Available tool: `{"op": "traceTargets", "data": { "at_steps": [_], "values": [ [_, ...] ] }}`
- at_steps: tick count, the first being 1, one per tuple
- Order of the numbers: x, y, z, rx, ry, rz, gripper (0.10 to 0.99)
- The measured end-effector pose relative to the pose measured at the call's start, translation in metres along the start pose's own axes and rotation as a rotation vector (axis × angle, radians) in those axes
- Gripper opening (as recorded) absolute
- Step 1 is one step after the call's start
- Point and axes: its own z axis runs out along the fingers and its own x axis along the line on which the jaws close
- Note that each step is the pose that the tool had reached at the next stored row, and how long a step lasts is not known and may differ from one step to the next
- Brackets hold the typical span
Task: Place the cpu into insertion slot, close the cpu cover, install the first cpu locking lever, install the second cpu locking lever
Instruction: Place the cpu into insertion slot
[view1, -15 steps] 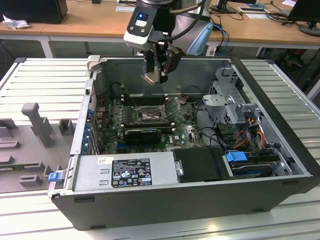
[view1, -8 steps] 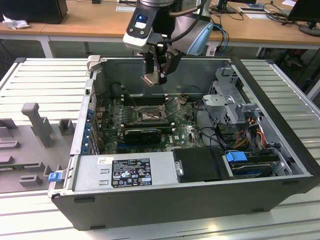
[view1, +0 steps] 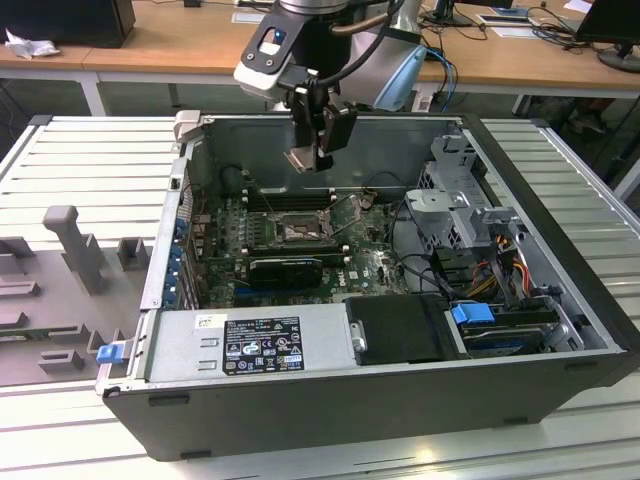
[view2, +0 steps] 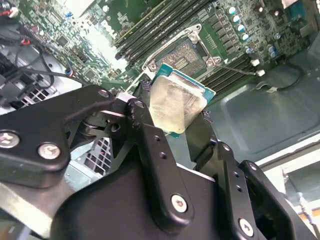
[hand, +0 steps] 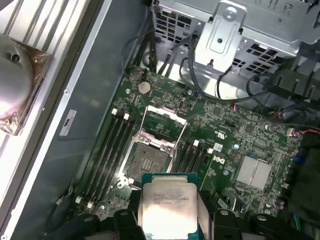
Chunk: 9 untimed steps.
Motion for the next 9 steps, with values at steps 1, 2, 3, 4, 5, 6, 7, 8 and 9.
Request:
{"op": "traceTargets", "data": {
  "at_steps": [1,2,3,4,5,6,7,8,9],
  "values": [
    [0.0000,0.0000,0.0000,0.000,-0.0007,0.009,0.529],
    [0.0000,0.0000,0.0001,-0.001,-0.0024,0.030,0.529],
    [0.0000,0.0000,0.0002,-0.002,-0.0041,0.053,0.529],
    [0.0000,0.0000,0.0003,-0.002,-0.0051,0.065,0.529],
    [0.0000,0.0000,0.0003,-0.002,-0.0058,0.074,0.529],
    [0.0000,0.0000,0.0003,-0.003,-0.0074,0.093,0.529],
    [0.0000,0.0000,0.0004,-0.003,-0.0086,0.109,0.529],
    [0.0000,0.0000,0.0004,-0.003,-0.0093,0.118,0.529],
    [0.0000,0.0000,0.0005,-0.004,-0.0099,0.126,0.529]
  ]
}}
